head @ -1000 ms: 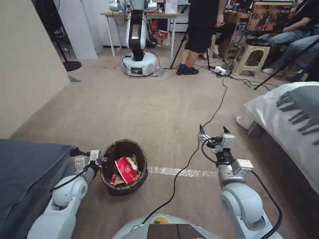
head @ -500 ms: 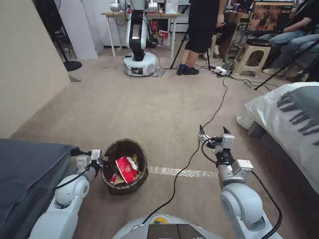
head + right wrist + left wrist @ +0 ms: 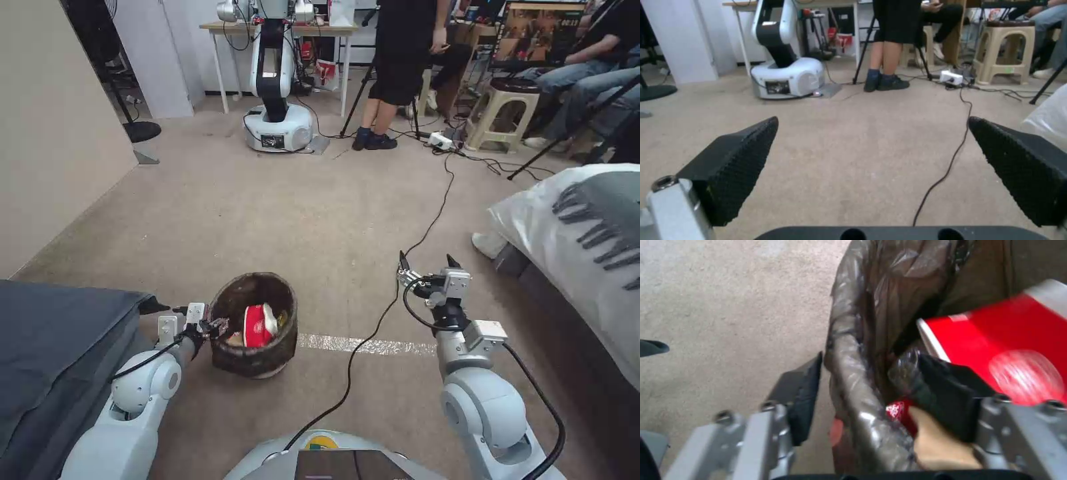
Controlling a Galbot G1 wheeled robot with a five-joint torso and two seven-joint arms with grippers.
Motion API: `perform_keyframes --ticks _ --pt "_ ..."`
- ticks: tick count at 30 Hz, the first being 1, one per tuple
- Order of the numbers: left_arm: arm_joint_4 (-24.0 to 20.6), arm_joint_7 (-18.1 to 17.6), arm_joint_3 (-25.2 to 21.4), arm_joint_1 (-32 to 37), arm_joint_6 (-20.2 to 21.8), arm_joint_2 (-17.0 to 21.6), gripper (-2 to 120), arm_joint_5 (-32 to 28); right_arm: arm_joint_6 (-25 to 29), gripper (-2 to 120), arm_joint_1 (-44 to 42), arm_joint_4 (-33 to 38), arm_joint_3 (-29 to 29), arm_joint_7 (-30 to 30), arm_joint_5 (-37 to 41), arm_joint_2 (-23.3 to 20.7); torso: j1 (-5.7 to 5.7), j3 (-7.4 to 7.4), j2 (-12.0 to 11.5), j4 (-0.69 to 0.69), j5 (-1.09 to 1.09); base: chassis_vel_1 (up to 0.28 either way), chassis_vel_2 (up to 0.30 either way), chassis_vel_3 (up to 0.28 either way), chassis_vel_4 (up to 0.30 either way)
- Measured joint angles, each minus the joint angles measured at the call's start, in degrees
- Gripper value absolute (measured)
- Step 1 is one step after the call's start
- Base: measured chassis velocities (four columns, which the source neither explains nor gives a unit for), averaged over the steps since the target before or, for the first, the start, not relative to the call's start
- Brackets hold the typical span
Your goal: Pick up the trash bin, then pick up the garbage from the floor and place it into the trash bin.
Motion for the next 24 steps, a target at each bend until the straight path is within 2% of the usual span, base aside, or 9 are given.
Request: perform_keyframes --ticks 1,2,5,6,8,11,24 --pt "-0.3 -0.1 -0.1 0.1 0.0 0.0 67 0.0 0.0 100 0.1 0.0 -0.1 0.0 0.0 0.0 0.00 0.00 0.0 0.00 0.01 0.000 0.000 0.000 0.000" --pt "-0.3 -0.1 -0.1 0.1 0.0 0.0 67 0.0 0.0 100 0.1 0.0 -0.1 0.0 0.0 0.0 0.00 0.00 0.0 0.00 0.01 0.000 0.000 0.000 0.000" --pt "-1.0 -0.2 -0.5 0.3 -0.1 0.0 81 0.0 -0.1 100 0.1 0.0 -0.3 0.0 0.0 0.0 0.00 -0.01 0.0 0.01 0.02 0.000 0.000 0.000 0.000" --pt "-1.0 -0.2 -0.5 0.3 -0.1 0.0 81 0.0 -0.1 100 0.1 0.0 -0.3 0.0 0.0 0.0 0.00 -0.01 0.0 0.01 0.02 0.000 0.000 0.000 0.000" --pt "-1.3 -0.4 -0.7 0.4 -0.1 0.0 91 -0.1 -0.1 100 0.2 0.0 -0.4 0.0 0.0 0.0 0.00 -0.01 0.0 0.01 0.02 0.000 0.000 0.000 0.000" --pt "-1.9 -0.6 -1.0 0.6 -0.1 0.0 98 -0.3 -0.1 100 0.2 0.0 -0.4 0.1 0.0 0.0 0.00 -0.01 0.0 0.01 0.02 0.000 0.000 0.000 0.000" --pt "-5.2 -1.4 -2.6 1.3 -0.2 0.1 100 -2.3 -0.3 100 0.2 0.0 -0.7 0.1 0.1 0.0 0.00 -0.01 0.0 0.01 0.02 0.000 0.000 0.000 0.000"
